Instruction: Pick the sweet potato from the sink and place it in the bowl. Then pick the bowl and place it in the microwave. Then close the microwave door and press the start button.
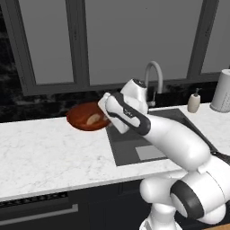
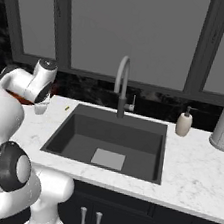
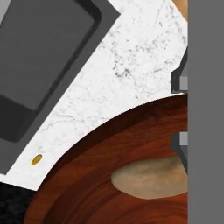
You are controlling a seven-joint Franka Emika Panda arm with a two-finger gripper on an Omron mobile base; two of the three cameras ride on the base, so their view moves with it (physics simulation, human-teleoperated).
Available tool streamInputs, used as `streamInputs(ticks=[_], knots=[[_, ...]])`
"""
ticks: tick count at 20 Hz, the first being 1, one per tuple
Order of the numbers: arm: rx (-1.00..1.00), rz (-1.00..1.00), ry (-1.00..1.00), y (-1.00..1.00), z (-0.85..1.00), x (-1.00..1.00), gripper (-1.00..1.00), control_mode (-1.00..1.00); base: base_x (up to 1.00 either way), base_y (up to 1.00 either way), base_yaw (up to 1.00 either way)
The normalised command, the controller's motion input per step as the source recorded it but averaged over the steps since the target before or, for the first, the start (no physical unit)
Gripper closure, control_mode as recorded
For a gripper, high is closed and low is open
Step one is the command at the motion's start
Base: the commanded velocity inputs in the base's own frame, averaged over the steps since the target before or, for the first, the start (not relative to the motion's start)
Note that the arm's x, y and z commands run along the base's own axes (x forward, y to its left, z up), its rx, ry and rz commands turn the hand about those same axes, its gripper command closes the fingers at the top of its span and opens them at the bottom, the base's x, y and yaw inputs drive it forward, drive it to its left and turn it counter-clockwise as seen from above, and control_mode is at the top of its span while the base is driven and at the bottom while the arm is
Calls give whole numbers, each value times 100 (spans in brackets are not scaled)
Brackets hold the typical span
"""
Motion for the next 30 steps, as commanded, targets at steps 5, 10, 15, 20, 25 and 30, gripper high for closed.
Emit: streamInputs(ticks=[5, 10, 15, 20, 25, 30], knots=[[0, -40, -1, -45, 45, -35, 100, -100, 0, 0, 0], [0, -39, 0, -52, 57, -40, 100, -100, 0, 0, 0], [1, -25, 0, -43, 64, -54, 100, -100, 0, 0, 0], [1, -6, 0, -35, 44, -72, 100, -100, 0, 0, 0], [6, 0, -11, -25, 9, -72, 100, -100, 0, 0, 0], [0, 0, -20, -14, 9, -89, 100, -100, 0, 0, 0]])
